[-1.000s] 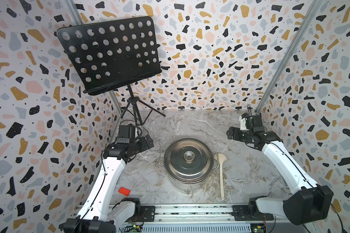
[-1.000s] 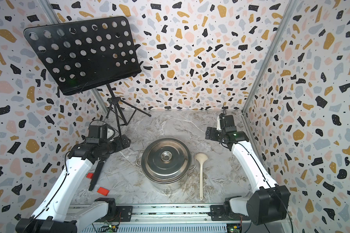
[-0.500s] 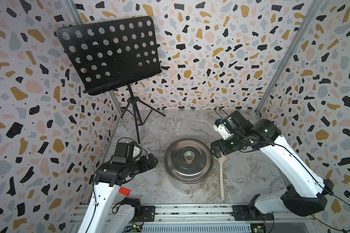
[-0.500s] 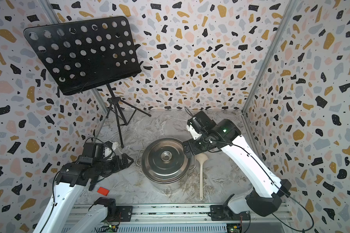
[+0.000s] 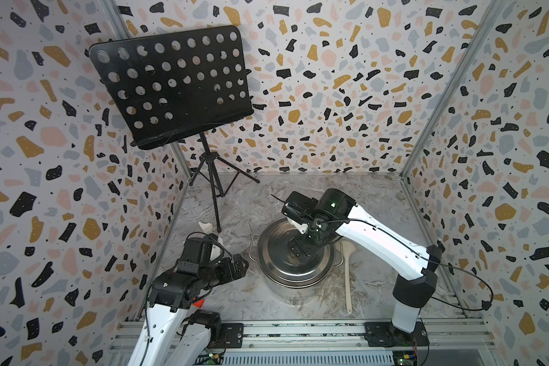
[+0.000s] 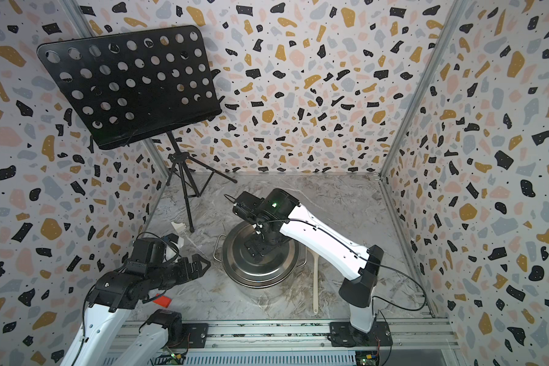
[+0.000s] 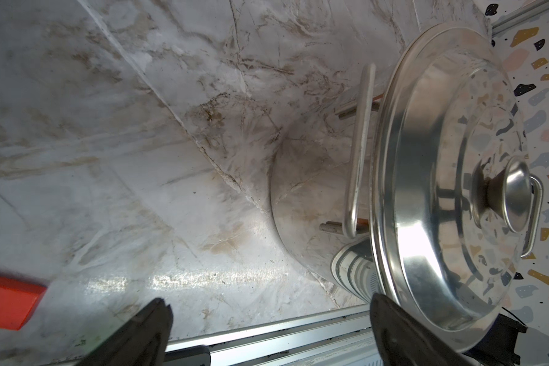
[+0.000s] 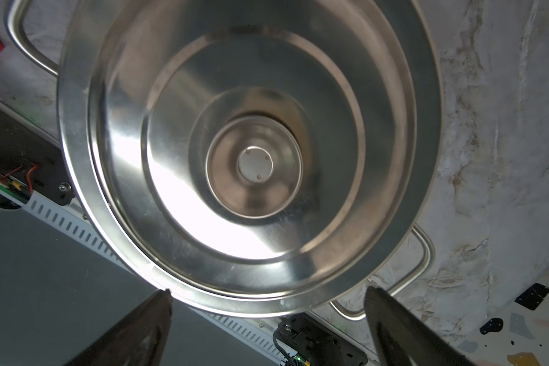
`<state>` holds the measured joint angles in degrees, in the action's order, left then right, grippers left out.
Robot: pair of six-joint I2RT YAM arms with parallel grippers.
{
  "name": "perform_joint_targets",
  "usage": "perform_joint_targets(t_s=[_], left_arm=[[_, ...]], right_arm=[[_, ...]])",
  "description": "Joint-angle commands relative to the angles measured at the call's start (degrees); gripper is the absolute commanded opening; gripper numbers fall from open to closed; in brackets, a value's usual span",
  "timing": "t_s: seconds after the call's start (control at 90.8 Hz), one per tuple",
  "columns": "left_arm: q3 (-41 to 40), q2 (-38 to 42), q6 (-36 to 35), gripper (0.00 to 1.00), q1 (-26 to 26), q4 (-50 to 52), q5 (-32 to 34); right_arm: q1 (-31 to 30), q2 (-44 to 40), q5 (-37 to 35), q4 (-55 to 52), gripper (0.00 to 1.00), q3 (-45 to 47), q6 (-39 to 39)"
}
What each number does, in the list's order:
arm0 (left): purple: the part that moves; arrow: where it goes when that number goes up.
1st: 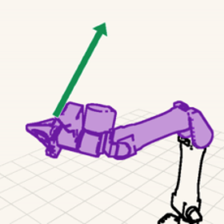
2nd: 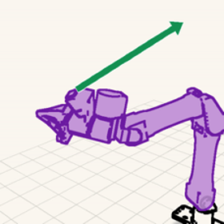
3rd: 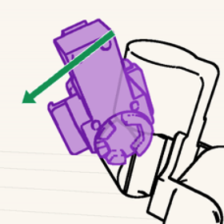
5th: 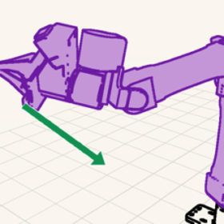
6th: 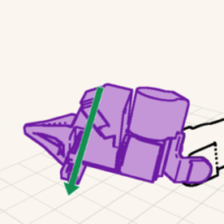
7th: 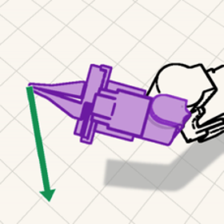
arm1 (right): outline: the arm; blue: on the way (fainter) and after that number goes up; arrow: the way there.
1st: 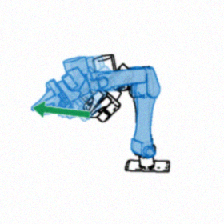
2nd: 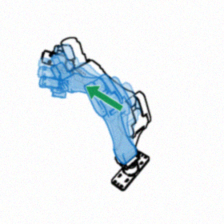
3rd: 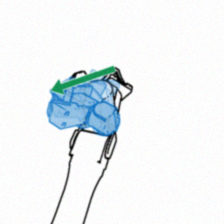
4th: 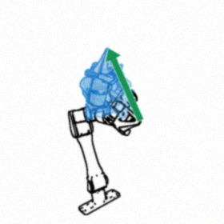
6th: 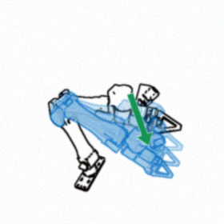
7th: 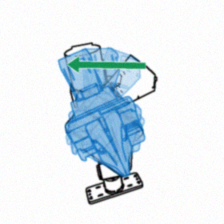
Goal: Stir the soup with a spoon
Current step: Pick up the lid from the pan.
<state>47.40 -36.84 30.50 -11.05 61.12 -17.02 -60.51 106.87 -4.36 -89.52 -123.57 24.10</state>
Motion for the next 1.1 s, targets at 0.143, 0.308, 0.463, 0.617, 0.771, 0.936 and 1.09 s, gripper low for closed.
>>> perform_joint_targets(t_s=[0.143,0.308,0.463,0.617,0.771,0.936,1.09], left_arm=[[0.06,0.8,-0.47,0.99,-0.46,-1.8,0.68],[0.06,0.86,-0.79,1.0,-0.62,-1.9,0.61],[0.06,0.74,-0.85,0.99,-0.98,-1.97,0.44],[0.06,0.63,-0.97,1.0,-1.33,-1.97,0.4],[0.14,0.69,-1.13,1.0,-1.6,-1.82,0.4],[0.24,0.73,-1.18,1.0,-1.7,-1.8,0.38],[0.32,0.91,-1.32,0.99,-1.7,-1.69,0.49]], right_arm=[[0.12,4.26,-0.39,1.41,1.0,-3.92,-0.77],[0.52,6.04,2.31,2.76,1.0,-3.87,-1.1],[0.65,6.98,3.23,2.84,0.99,-3.9,-0.81],[1.04,7.12,3.39,2.87,0.95,-3.37,-0.81],[1.67,7.3,3.67,3.03,0.92,-2.28,-0.81],[2.53,7.3,3.75,3.28,0.89,-1.7,-1.01],[2.94,7.52,3.87,3.68,0.87,-0.75,-1.25]])
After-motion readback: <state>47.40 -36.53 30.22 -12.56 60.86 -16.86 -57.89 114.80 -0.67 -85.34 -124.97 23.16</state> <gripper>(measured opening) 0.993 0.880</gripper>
